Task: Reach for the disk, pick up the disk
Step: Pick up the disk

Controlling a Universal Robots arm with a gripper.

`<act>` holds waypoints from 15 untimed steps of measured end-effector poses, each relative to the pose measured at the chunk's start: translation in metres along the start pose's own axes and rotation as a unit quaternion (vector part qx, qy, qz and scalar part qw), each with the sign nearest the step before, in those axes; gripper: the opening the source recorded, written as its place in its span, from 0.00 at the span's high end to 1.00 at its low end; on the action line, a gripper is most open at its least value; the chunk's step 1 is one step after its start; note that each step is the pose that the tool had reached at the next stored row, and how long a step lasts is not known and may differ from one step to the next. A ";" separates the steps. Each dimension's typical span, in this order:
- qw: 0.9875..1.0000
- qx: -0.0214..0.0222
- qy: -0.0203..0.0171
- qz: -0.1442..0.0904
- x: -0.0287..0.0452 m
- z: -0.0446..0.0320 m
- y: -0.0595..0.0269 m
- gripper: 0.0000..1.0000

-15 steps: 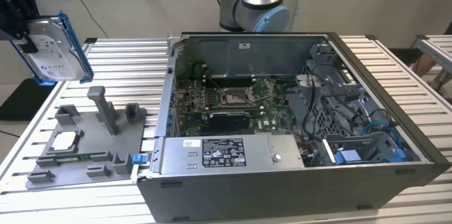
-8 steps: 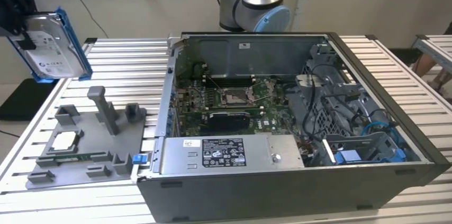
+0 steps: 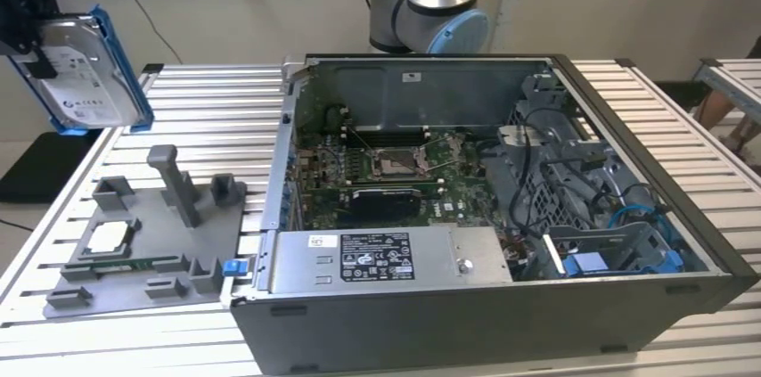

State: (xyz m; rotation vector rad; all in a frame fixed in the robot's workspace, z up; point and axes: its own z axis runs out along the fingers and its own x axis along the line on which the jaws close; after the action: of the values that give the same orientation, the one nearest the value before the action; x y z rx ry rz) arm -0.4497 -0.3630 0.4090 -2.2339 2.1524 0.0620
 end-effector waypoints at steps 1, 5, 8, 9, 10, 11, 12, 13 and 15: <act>1.000 0.000 0.000 0.000 -0.0002 -0.0017 0.0000 1.00; 1.000 0.000 0.000 0.000 -0.0009 -0.0140 0.0001 1.00; 1.000 0.000 0.000 0.000 -0.0015 -0.0274 0.0000 1.00; 1.000 0.000 0.000 0.000 -0.0017 -0.0310 0.0000 1.00; 1.000 0.000 0.000 0.000 -0.0020 -0.0350 0.0000 1.00; 1.000 0.000 0.000 0.000 -0.0022 -0.0389 0.0000 1.00; 1.000 0.000 0.000 0.000 -0.0024 -0.0432 0.0000 1.00; 1.000 0.000 0.000 0.000 -0.0026 -0.0474 0.0000 1.00; 1.000 0.000 0.000 0.000 -0.0031 -0.0563 0.0001 1.00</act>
State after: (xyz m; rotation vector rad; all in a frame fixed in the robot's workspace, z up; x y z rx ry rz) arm -0.4498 -0.3630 0.4654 -2.2337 2.1525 0.0619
